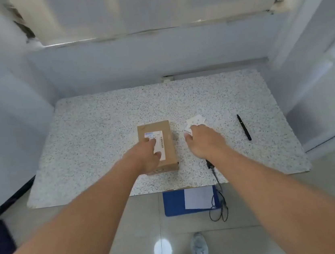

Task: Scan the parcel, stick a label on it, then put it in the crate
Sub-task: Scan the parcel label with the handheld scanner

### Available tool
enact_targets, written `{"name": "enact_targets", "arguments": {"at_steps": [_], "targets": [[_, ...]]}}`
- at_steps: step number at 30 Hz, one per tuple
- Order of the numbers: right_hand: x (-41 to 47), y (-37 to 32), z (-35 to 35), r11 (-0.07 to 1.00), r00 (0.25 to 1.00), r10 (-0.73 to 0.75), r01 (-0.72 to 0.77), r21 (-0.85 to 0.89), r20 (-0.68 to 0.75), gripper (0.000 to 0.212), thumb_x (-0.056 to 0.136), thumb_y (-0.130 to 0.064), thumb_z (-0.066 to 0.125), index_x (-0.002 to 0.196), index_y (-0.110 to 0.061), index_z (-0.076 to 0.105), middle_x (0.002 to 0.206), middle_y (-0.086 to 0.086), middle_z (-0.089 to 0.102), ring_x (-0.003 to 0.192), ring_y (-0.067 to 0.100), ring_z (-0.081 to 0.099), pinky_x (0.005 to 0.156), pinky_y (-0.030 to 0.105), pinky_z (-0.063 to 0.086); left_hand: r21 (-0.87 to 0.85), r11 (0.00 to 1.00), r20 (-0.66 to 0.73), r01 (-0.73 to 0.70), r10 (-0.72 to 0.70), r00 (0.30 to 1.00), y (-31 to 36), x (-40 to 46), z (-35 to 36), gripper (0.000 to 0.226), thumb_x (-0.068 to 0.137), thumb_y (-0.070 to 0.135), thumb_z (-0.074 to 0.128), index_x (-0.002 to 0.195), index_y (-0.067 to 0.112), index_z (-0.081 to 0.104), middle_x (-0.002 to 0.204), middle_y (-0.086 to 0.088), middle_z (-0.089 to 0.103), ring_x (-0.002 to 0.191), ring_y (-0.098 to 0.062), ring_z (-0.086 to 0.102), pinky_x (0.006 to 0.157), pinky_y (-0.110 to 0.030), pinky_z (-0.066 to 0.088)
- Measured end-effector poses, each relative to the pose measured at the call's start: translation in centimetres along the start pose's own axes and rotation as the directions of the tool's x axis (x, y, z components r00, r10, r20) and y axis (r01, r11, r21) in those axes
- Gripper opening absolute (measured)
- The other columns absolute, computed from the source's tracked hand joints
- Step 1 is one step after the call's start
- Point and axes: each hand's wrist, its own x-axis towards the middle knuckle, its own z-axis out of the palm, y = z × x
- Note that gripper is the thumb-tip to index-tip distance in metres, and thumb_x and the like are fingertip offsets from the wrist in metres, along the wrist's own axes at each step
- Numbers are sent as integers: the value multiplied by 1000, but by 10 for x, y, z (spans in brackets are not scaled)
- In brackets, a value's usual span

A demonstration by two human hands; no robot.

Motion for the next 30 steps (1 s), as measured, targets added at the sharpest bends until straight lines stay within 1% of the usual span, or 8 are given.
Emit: {"name": "enact_targets", "arguments": {"at_steps": [5,9,12,18,20,24,27,30], "targets": [[21,15,33,996,996,85,-86,11,39,48,110,-44,31,136,-11,54,136,13,55,117,32,58,93,46,52,6,997,56,77,-77,995,-8,24,29,60,104,40,42,156,13,30,160,-16,27,141,-36,37,113,-47,37],[35,25,56,992,988,128,-128,-7,86,51,109,-43,33,148,-14,48,148,16,47,123,35,56,94,44,51,-32,994,9,101,-101,995,-18,41,47,57,101,39,47,151,13,37,154,-17,29,134,-35,39,109,-51,42],[40,32,72,986,983,166,-167,5,74,47,108,-41,38,142,-12,50,143,17,48,120,35,56,91,45,52,-94,990,-18,102,-105,994,-27,50,58,61,97,38,55,150,14,38,157,-16,22,138,-36,33,111,-52,40],[53,35,102,959,957,279,-282,28,74,36,107,-39,43,126,-11,52,133,19,47,110,34,56,83,46,54,-225,972,-64,62,-78,995,-50,63,82,77,94,40,63,157,22,23,159,4,-2,138,-36,36,110,-47,40],[56,37,110,952,952,298,-302,49,65,34,106,-38,45,125,-11,52,134,19,45,108,33,56,81,45,53,-274,960,-70,63,-86,994,-58,68,89,83,95,40,64,160,25,14,161,6,-8,141,-35,36,111,-49,42],[64,44,119,941,945,323,-326,89,41,33,104,-34,50,130,-14,51,136,17,43,105,33,58,83,46,55,-363,932,-100,21,-61,993,-74,75,101,88,93,43,67,161,33,12,163,6,-16,147,-35,31,114,-49,41],[68,48,125,937,942,335,-336,97,28,36,103,-29,55,135,-13,48,137,17,43,106,35,60,80,44,54,-501,865,-62,28,-68,996,-83,76,109,94,88,46,72,159,45,9,165,3,-6,141,-34,39,113,-47,44],[72,50,132,932,936,351,-350,97,-2,42,100,-19,63,135,-12,43,137,18,45,104,37,63,76,45,55,-577,817,-43,6,-38,998,-91,77,114,102,83,47,76,156,54,4,165,3,5,144,-28,32,116,-45,40]]}}
